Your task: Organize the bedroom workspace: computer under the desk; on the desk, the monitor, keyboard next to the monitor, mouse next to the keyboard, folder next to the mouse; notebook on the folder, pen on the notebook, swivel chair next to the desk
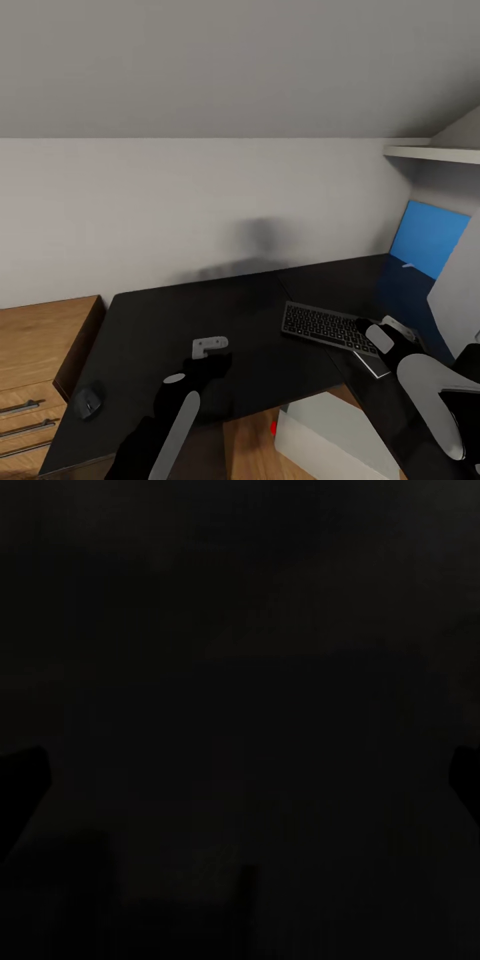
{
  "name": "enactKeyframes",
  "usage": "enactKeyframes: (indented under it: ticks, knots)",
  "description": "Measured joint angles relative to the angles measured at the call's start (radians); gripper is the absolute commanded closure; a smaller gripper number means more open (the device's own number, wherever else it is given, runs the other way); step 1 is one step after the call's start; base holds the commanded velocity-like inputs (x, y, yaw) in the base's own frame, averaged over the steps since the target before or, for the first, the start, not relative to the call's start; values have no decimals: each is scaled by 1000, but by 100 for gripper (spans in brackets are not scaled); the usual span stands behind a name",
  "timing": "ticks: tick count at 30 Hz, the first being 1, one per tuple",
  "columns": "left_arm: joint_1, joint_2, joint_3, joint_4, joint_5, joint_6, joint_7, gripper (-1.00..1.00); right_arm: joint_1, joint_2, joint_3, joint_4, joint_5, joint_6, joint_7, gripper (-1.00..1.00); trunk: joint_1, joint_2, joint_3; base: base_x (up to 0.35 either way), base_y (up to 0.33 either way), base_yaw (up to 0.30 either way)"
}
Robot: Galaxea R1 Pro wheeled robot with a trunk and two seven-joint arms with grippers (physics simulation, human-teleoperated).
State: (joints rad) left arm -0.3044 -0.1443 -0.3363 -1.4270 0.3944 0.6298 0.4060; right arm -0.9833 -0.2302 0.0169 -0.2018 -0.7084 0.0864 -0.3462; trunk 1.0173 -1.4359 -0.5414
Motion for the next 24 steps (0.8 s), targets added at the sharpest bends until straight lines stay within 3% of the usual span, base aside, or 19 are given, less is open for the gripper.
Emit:
enactKeyframes:
  ticks: [24]
  knots:
    - [0, 0, 0, 0, 1, 1, 0, -100, 0, 1, 2, 0, -3, 0, 1, -100, 0, 0, 0, -24, 102, 0]
